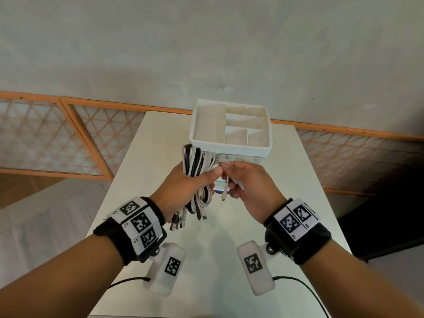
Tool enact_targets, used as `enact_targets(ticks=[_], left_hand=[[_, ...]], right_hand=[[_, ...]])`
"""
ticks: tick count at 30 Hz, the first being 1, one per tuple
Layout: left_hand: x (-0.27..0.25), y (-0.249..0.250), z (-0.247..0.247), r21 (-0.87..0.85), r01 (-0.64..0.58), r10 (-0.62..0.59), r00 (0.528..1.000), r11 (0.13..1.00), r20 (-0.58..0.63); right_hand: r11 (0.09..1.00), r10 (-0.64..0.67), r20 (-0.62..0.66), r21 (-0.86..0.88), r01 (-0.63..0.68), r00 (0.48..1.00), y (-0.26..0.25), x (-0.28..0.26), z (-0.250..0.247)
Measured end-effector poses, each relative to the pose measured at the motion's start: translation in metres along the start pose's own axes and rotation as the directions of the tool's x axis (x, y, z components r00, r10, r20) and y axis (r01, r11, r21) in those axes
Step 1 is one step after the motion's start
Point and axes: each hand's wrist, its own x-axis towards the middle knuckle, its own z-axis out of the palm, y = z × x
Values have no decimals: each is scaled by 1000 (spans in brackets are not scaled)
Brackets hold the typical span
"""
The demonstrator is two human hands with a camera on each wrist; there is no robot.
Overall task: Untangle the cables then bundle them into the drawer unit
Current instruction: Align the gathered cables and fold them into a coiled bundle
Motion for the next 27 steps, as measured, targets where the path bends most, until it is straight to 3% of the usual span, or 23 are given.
enact_targets(ticks=[3, 6, 11, 15, 18, 24, 27], left_hand=[[1, 3, 1, -58, -51, 55, 997, 997, 62], [2, 1, 5, -186, -66, 82, 994, 980, 78], [4, -1, 3, -132, -72, 66, 996, 989, -54], [2, -2, -1, -154, -32, 10, 990, 988, -144], [1, -1, -3, -160, -32, 18, 996, 987, -89], [-5, 6, 2, -249, 16, -9, 999, 968, 30], [-6, 5, 1, -292, 32, -7, 996, 956, 87]], right_hand=[[987, 10, 29, 158, -15, 1000, -4, 2, 11], [982, -17, 2, 187, 16, 1000, -6, 3, 22], [994, -107, -3, 16, 107, 994, 3, 2, 28], [966, -128, 47, -222, 136, 991, -2, 3, 16], [967, -137, 178, -191, 170, 974, -6, 0, 6], [992, -106, 214, 96, 88, 971, -4, 2, 1], [992, -124, 210, 22, 122, 970, -6, 1, -3]])
